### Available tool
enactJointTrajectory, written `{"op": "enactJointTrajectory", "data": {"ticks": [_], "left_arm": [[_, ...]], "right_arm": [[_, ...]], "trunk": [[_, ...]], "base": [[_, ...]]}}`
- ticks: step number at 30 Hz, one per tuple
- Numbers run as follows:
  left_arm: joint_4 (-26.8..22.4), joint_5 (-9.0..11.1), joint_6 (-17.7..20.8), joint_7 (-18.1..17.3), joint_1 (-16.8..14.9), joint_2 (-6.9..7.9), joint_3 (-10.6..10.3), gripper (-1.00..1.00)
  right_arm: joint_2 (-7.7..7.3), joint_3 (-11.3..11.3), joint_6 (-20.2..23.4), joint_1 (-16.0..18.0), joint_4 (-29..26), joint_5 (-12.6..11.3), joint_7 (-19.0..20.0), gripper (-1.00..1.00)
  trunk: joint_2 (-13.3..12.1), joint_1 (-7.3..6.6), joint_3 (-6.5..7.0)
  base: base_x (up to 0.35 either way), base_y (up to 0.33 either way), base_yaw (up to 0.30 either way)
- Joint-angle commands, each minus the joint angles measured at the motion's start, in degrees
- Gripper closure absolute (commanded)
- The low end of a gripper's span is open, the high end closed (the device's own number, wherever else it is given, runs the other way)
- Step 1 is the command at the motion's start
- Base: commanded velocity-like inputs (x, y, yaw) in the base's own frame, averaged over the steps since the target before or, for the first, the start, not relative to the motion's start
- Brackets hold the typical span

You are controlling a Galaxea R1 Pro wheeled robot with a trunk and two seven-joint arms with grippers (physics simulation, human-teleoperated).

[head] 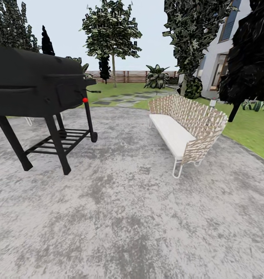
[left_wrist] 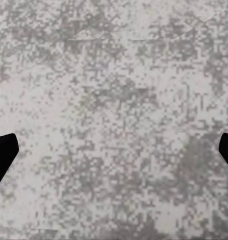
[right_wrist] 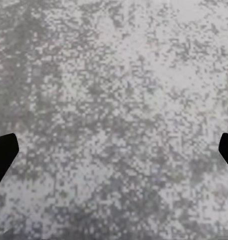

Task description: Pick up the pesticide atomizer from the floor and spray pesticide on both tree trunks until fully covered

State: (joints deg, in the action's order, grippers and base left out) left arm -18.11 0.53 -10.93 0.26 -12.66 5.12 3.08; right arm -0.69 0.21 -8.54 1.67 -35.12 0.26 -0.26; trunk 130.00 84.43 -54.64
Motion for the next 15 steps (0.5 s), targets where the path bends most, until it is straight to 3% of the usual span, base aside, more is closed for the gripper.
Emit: {"op": "enactJointTrajectory", "data": {"ticks": [1, 9, 15], "left_arm": [[0.0, 0.0, 0.0, 0.0, 0.0, -0.01, 0.0, -1.0], [0.1, -0.3, -0.1, -0.1, 0.0, -0.02, -0.2, -1.0], [0.1, -0.4, -0.2, -0.1, 0.0, -0.02, -0.2, -1.0]], "right_arm": [[0.0, 0.0, 0.0, 0.0, 0.0, 0.0, 0.0, -1.0], [-0.22, -0.1, -0.1, 0.0, 0.7, 0.0, 0.0, -1.0], [-0.27, -0.1, 0.0, 0.0, 0.8, 0.0, 0.0, -1.0]], "trunk": [[0.0, 0.0, 0.0], [0.0, 0.0, 0.0], [0.0, 0.0, 0.0]], "base": [[0.337, 0.004, 0.0], [0.338, -0.004, 0.0], [0.322, -0.1, 0.0]]}}
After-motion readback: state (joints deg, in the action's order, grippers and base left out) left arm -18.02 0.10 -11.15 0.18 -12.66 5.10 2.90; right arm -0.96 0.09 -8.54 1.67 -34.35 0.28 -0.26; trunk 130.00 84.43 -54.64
